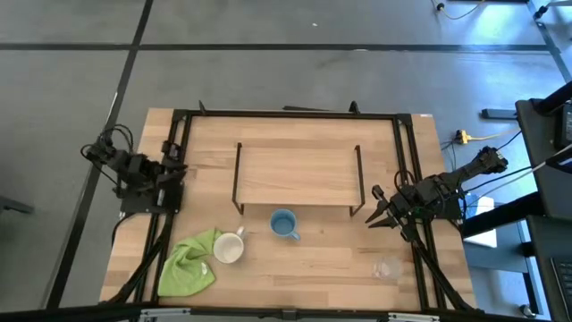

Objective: Stack small to large cups/mugs on shelf
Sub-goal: Put the light blue mug on the shelf

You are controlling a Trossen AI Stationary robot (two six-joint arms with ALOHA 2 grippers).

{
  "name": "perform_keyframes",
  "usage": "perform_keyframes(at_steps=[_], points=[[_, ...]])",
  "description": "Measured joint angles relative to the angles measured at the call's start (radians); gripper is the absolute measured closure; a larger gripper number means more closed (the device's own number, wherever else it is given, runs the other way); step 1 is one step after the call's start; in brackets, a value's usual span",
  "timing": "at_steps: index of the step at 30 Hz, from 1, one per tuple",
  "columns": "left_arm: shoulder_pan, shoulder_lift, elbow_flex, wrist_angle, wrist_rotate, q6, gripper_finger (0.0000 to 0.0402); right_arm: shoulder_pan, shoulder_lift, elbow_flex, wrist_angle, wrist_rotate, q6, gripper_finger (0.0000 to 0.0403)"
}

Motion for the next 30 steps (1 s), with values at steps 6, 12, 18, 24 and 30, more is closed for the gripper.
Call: perform_keyframes(at_steps=[6,12,18,24,30], points=[[0.000,0.241,0.442,-0.932,0.033,-0.446,0.0335,0.000,0.000,0.000,0.000,0.000,0.001,0.0331],[-0.001,0.692,0.786,-1.410,0.197,-0.773,0.0335,0.000,0.000,0.000,0.000,0.000,0.001,0.0331],[-0.035,0.991,0.867,-1.460,0.370,-0.911,0.0335,0.000,0.000,0.000,0.001,0.000,0.001,0.0331],[-0.094,1.146,0.921,-1.453,0.353,-1.075,0.0348,0.000,0.000,0.000,0.001,0.000,0.000,0.0331],[-0.090,1.184,0.924,-1.466,0.276,-1.167,0.0353,0.000,0.000,0.000,0.001,0.000,0.001,0.0331]])
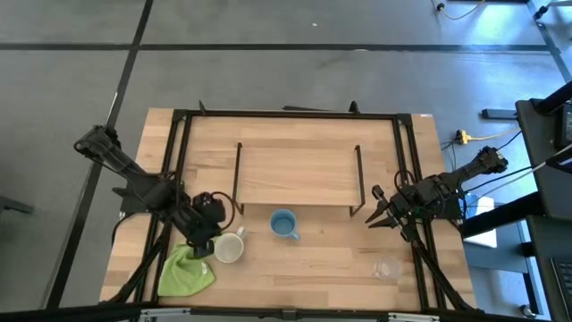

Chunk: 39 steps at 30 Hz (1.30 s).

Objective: Stack small to large cups/mugs on shelf
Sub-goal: Put the light blue mug on the shelf

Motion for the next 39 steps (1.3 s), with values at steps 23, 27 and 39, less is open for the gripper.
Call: perform_keyframes(at_steps=[23,27,39], points=[[-0.027,0.001,0.001,-0.013,-0.015,-0.154,0.0301,0.000,0.000,0.000,0.000,0.000,-0.001,0.0331],[-0.035,0.027,-0.004,-0.043,-0.032,-0.170,0.0287,0.000,0.000,0.000,0.000,0.000,-0.001,0.0331],[-0.041,0.144,-0.008,-0.117,-0.057,-0.123,0.0264,0.000,0.000,0.000,0.000,0.000,0.000,0.0331]])
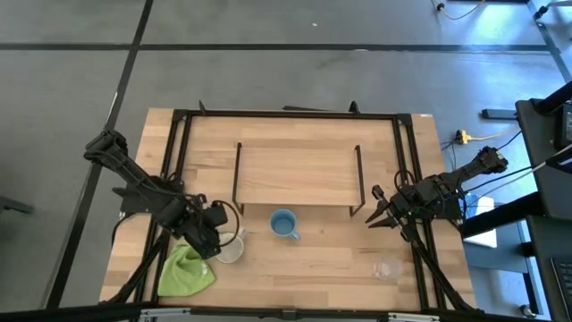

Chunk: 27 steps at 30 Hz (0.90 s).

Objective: Stack small to large cups/mugs on shelf
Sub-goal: Put the light blue mug on the shelf

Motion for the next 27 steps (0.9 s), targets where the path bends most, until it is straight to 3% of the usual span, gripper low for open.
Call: perform_keyframes(at_steps=[8,13,27], points=[[-0.001,-0.005,-0.001,0.070,0.014,-0.013,0.0266,0.000,0.000,0.000,0.000,0.000,-0.001,0.0331],[-0.023,-0.002,-0.099,0.167,0.076,-0.048,0.0266,0.000,0.000,0.000,0.000,0.000,0.000,0.0331],[-0.030,-0.026,-0.056,0.165,-0.009,-0.078,0.0266,0.000,0.000,0.000,0.000,0.000,-0.001,0.0331]])
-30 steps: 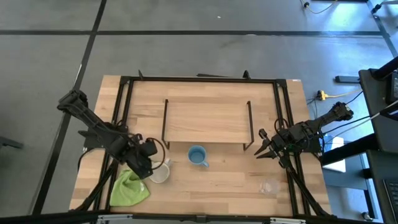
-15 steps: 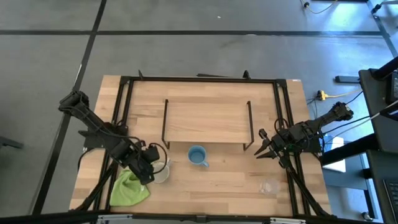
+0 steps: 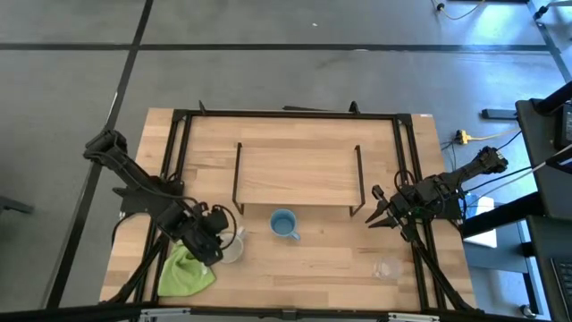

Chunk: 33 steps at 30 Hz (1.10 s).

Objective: Stack small to large cups/mugs on shelf
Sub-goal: Put the light blue mug on the shelf

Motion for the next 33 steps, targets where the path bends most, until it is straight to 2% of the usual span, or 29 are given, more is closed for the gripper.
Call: perform_keyframes(at_steps=[4,7,10,17,23,33], points=[[0.008,-0.011,0.041,-0.089,-0.053,0.077,0.0266,0.000,0.000,0.000,0.000,0.000,0.000,0.0331],[0.018,-0.012,0.018,-0.144,0.003,0.078,0.0266,0.000,0.000,0.000,0.000,0.000,0.001,0.0331],[0.012,-0.010,-0.017,-0.098,0.056,0.078,0.0266,0.000,0.000,0.000,0.000,0.000,0.000,0.0331],[0.026,-0.011,-0.031,-0.056,0.043,0.080,0.0266,0.000,0.000,0.000,0.000,0.000,0.000,0.0331],[0.040,-0.017,-0.041,-0.020,0.071,0.056,0.0266,0.000,0.000,0.000,0.000,0.000,0.000,0.0331],[0.097,-0.133,-0.042,0.019,0.088,-0.029,0.0266,0.000,0.000,0.000,0.000,0.000,0.000,0.0331]])
